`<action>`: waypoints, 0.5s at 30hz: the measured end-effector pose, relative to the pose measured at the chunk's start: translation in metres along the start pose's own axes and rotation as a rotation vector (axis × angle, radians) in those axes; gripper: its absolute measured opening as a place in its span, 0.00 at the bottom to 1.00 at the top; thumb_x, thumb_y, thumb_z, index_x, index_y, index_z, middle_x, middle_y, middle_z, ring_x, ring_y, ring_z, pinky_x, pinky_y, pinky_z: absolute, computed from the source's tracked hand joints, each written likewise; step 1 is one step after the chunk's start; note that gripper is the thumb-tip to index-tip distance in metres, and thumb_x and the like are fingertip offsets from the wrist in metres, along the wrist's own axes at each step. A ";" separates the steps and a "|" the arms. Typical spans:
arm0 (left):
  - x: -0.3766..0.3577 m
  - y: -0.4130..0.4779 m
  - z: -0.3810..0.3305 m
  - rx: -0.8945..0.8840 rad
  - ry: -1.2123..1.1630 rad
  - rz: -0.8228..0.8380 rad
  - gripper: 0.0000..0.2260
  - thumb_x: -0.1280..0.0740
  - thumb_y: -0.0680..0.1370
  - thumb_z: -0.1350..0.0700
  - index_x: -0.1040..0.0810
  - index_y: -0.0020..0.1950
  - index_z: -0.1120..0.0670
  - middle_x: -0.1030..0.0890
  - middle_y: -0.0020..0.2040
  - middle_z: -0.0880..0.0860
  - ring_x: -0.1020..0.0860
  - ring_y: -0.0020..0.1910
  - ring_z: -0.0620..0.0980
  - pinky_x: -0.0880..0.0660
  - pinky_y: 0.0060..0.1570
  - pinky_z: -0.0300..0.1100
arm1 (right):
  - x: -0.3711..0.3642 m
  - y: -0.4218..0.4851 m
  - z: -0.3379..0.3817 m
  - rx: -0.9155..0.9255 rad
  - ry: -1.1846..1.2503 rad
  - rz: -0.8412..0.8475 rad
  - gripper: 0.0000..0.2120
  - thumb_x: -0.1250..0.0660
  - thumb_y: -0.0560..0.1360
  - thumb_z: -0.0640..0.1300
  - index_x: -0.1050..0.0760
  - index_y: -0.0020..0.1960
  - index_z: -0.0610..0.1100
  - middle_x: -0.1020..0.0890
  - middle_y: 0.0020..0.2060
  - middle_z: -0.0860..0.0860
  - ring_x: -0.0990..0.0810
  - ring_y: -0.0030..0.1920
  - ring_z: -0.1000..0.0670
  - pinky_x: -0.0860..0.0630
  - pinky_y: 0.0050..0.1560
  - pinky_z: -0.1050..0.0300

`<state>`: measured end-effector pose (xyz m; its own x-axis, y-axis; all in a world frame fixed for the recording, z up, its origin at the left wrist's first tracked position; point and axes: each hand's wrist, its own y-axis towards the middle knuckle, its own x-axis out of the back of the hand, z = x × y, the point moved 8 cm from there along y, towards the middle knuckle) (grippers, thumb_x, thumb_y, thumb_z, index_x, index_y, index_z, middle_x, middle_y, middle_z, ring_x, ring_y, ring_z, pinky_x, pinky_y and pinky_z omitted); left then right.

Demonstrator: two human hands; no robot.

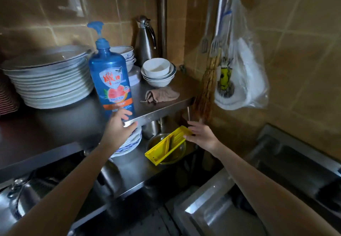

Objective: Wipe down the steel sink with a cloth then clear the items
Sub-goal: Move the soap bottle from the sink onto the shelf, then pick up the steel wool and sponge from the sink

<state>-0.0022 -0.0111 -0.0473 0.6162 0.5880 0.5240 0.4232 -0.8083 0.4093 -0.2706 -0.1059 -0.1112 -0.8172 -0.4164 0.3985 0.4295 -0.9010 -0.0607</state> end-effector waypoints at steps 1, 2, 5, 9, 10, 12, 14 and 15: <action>-0.014 -0.007 -0.003 -0.008 0.027 0.040 0.12 0.27 0.70 0.62 0.24 0.51 0.59 0.26 0.46 0.51 0.27 0.44 0.51 0.32 0.47 0.42 | 0.009 -0.009 -0.013 0.000 -0.022 -0.022 0.26 0.28 0.73 0.39 0.30 0.69 0.40 0.24 0.62 0.47 0.27 0.66 0.45 0.29 0.61 0.57; -0.029 -0.015 -0.005 -0.017 0.045 0.083 0.12 0.27 0.70 0.62 0.23 0.51 0.59 0.24 0.47 0.53 0.26 0.45 0.52 0.30 0.49 0.44 | 0.018 -0.018 -0.027 -0.001 -0.046 -0.046 0.24 0.28 0.73 0.40 0.29 0.68 0.40 0.23 0.60 0.49 0.26 0.66 0.45 0.29 0.62 0.56; -0.074 -0.041 -0.009 -0.033 0.051 0.215 0.13 0.27 0.69 0.63 0.23 0.52 0.60 0.22 0.48 0.58 0.23 0.46 0.55 0.28 0.50 0.46 | 0.041 -0.045 -0.068 -0.066 -0.121 -0.099 0.25 0.30 0.75 0.44 0.31 0.70 0.43 0.23 0.63 0.47 0.26 0.65 0.47 0.28 0.66 0.52; -0.131 -0.077 -0.010 -0.062 0.092 0.357 0.13 0.26 0.69 0.61 0.22 0.52 0.57 0.21 0.47 0.52 0.22 0.45 0.52 0.27 0.49 0.44 | 0.068 -0.086 -0.118 -0.158 -0.241 -0.186 0.23 0.32 0.76 0.47 0.30 0.69 0.48 0.21 0.60 0.47 0.22 0.59 0.48 0.26 0.55 0.60; -0.144 -0.086 -0.010 -0.069 0.096 0.384 0.13 0.26 0.69 0.61 0.22 0.52 0.57 0.21 0.47 0.52 0.22 0.47 0.52 0.26 0.50 0.46 | 0.074 -0.097 -0.131 -0.193 -0.241 -0.206 0.22 0.32 0.76 0.47 0.29 0.69 0.48 0.20 0.57 0.47 0.21 0.57 0.47 0.26 0.52 0.60; -0.169 -0.101 -0.012 -0.083 0.100 0.444 0.13 0.26 0.69 0.60 0.22 0.52 0.56 0.20 0.47 0.52 0.22 0.49 0.52 0.25 0.51 0.47 | 0.084 -0.118 -0.152 -0.233 -0.243 -0.235 0.20 0.33 0.76 0.46 0.28 0.67 0.49 0.19 0.54 0.48 0.21 0.56 0.47 0.24 0.49 0.61; -0.192 -0.114 -0.013 -0.089 0.107 0.510 0.12 0.27 0.70 0.59 0.22 0.53 0.54 0.21 0.48 0.51 0.22 0.50 0.50 0.26 0.50 0.46 | 0.093 -0.140 -0.171 -0.265 -0.292 -0.263 0.19 0.34 0.77 0.46 0.28 0.67 0.49 0.19 0.55 0.49 0.21 0.56 0.47 0.23 0.51 0.58; -0.203 -0.120 -0.014 -0.087 0.114 0.541 0.12 0.28 0.71 0.59 0.23 0.53 0.53 0.22 0.48 0.50 0.23 0.50 0.49 0.27 0.49 0.44 | 0.098 -0.151 -0.180 -0.286 -0.312 -0.278 0.19 0.34 0.77 0.45 0.28 0.67 0.50 0.19 0.56 0.49 0.21 0.56 0.47 0.22 0.54 0.54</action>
<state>-0.1873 -0.0329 -0.1923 0.6523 0.0931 0.7522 0.0069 -0.9931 0.1170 -0.4844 -0.0323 -0.2277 -0.7128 -0.1396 0.6874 0.0543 -0.9880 -0.1444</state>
